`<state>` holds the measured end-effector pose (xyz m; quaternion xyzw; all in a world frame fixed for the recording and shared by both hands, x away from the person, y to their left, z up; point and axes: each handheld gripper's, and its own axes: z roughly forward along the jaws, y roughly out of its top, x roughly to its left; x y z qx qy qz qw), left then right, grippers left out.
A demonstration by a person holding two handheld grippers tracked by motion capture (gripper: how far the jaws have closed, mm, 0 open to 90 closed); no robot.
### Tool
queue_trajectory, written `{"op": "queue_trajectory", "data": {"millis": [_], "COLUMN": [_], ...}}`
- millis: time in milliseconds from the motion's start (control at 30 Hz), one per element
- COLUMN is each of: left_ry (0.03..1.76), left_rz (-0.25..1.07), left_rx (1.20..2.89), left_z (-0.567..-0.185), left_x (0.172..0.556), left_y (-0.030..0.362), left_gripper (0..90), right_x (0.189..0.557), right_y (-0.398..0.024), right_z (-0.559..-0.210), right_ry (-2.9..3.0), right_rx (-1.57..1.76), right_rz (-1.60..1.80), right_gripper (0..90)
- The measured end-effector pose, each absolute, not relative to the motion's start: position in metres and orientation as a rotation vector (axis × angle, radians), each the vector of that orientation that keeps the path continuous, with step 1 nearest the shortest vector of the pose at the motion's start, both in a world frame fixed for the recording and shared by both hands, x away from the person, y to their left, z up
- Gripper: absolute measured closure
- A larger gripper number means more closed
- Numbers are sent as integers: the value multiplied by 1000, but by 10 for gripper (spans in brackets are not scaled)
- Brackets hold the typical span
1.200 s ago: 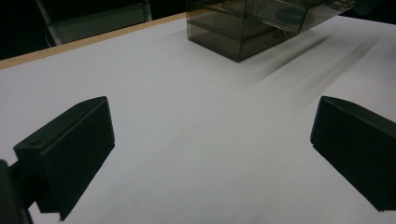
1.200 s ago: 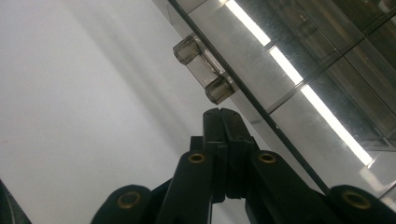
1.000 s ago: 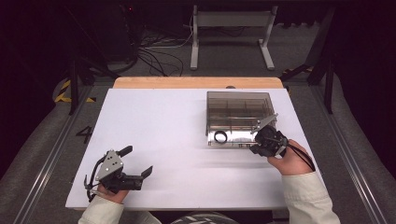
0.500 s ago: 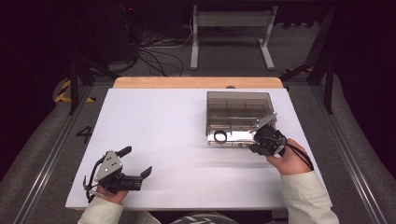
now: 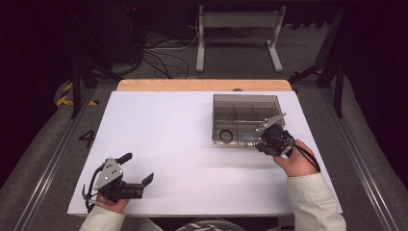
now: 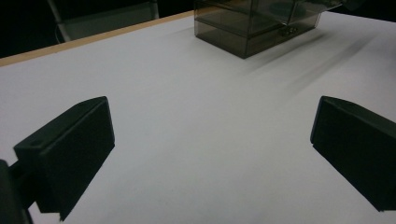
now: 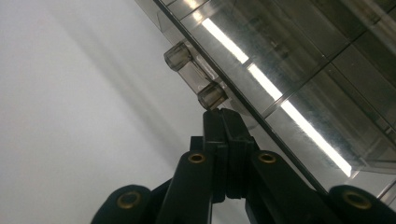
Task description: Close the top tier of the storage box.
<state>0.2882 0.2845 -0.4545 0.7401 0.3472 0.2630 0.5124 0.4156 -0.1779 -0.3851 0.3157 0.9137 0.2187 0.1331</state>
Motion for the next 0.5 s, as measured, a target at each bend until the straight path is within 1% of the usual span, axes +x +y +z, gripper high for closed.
{"op": "queue_trajectory", "data": {"millis": [500], "left_ry": [870], "left_rz": [643], "left_rx": [1771], "left_z": [-455], "left_x": [280], "left_y": [290], "left_gripper": [4], "right_x": [427], "right_y": [-180], "right_z": [-383], "right_ry": [2552], "right_rx": [951], "right_rz": [699], "right_gripper": [900]}}
